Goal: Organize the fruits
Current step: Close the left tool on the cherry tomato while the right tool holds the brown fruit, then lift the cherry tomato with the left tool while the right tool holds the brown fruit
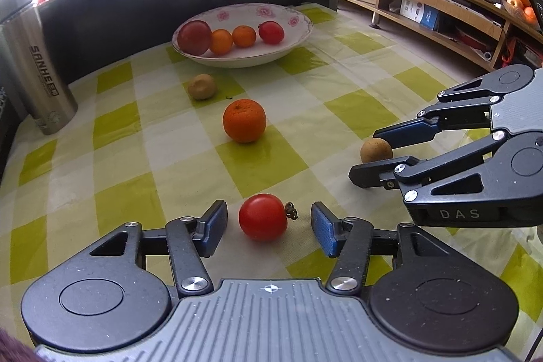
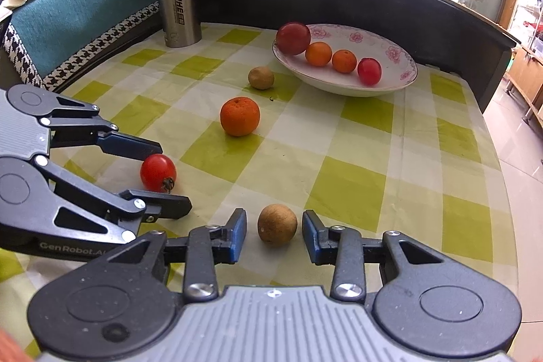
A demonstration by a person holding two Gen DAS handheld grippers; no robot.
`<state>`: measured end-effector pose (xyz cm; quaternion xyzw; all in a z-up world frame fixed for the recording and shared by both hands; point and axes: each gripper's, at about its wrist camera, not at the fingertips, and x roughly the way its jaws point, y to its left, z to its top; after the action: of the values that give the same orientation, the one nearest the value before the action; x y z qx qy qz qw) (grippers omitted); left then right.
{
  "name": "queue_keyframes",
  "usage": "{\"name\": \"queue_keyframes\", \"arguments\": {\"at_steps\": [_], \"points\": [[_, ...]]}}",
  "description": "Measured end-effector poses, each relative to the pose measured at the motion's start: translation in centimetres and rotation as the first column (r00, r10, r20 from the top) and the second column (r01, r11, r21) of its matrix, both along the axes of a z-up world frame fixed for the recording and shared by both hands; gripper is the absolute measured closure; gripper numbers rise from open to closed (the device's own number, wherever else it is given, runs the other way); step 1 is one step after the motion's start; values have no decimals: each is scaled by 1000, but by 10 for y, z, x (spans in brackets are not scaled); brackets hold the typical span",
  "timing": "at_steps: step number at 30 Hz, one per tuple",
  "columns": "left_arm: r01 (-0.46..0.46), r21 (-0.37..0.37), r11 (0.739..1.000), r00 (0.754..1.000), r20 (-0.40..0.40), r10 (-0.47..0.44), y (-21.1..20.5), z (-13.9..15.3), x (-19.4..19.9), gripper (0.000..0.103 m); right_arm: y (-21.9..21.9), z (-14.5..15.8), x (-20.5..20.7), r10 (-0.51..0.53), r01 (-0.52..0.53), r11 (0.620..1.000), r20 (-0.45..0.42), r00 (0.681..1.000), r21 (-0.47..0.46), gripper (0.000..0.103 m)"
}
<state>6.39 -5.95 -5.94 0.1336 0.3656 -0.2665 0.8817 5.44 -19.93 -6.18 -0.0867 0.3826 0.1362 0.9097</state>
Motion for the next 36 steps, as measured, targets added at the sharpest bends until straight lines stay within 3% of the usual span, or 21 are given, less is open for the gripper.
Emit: {"name": "queue_keyframes", "arguments": {"at_steps": [9,13,16,29,36], "points": [[-22,-1,1000,1000,-6,22,1,1,-3,40,-1,0,-1,-26,26,1000,6,1000,1,62],[-16,-9,1000,999,-32,16,0,3,-2,50,3,1,-1,-24,25,999,7,1000,-25,71],[-1,-4,1000,999,-33,1,-2,4,-4,61,6,3,0,-20,20,999,1,1000,-41,73],[-14,-54,998,998,-69,10,-1,12,7,62,17,10,4,-9,9,999,2,1000,-35,73],[-18,-64,998,999,-51,15,-1,18,11,62,16,15,8,-28,28,1000,5,1000,-11,73]]}}
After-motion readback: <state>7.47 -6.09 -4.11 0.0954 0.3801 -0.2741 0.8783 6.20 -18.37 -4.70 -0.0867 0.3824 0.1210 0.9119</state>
